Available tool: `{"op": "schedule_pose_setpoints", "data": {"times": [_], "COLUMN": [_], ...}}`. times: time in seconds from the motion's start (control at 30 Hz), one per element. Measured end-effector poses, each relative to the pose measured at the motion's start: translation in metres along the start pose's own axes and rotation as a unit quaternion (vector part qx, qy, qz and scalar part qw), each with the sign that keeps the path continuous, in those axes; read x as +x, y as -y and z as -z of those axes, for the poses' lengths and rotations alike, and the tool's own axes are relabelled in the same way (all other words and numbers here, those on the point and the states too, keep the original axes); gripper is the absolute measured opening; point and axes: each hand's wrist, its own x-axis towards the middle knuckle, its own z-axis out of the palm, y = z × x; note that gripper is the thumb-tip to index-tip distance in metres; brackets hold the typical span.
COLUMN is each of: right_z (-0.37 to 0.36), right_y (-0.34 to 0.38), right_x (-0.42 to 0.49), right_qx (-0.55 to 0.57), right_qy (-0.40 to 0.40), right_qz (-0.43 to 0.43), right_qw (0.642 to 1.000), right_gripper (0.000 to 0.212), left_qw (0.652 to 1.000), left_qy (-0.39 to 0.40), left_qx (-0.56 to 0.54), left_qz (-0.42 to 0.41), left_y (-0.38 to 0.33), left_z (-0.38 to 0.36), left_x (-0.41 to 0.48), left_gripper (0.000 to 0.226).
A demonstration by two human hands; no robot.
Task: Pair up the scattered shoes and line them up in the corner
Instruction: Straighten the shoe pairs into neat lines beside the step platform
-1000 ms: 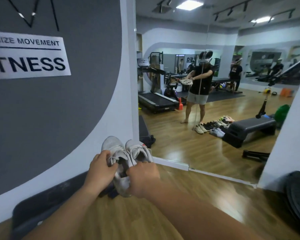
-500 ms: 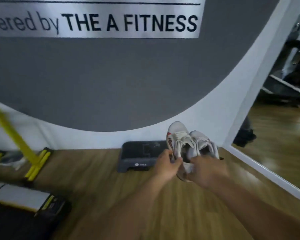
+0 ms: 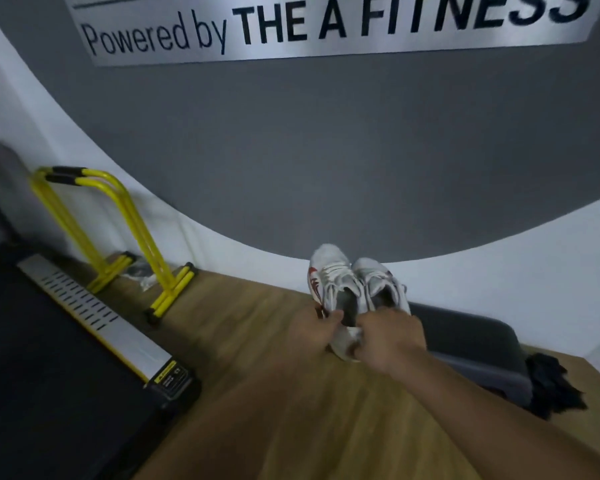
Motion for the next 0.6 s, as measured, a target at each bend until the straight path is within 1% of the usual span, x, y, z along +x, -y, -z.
{"op": "schedule_pose_setpoints", "data": {"times": [0.07,0.2,0.3,0.37,0.43,0.53,0.6], "right_z": [0.002,-0.005,-0.018,-0.029,-0.042,-0.063,-0.075], "right_y": [-0.013,-0.045,-0.077,-0.100,-0.123,-0.166,-0.200], "right_x": [0.019,0.054,0.076,0.090,0.103,0.123,0.137], "right_qx": [0.005,0.015,0.033,0.036,0.034,0.035,0.035], "right_qy": [-0.007,-0.001,0.022,0.035,0.052,0.084,0.098], "right_qz": [0.014,0.018,0.006,-0.008,-0.027,-0.073,-0.101], "right_qw": [1.000,1.000,0.999,0.999,0.998,0.993,0.989], "right_gripper": [0.034,0.030,0.033,0.034,0.036,0.035,0.032], "left_qw": [1.000,1.000,0.998,0.998,0.997,0.994,0.990], "left_qy": [-0.010,-0.007,0.036,0.048,0.047,0.091,0.125], "left_qx": [0.005,0.007,0.033,0.027,0.029,0.039,0.018], "left_qz": [0.007,0.013,0.026,0.035,0.049,0.037,0.058], "left_y": [-0.017,-0.040,-0.053,-0.057,-0.061,-0.070,-0.079], "left_z": [-0.004,-0.031,-0.062,-0.085,-0.112,-0.162,-0.199], "left_x": [0.015,0.049,0.073,0.094,0.113,0.147,0.172], "left_gripper": [0.047,0.037,0.037,0.028,0.026,0.018,0.014]}}
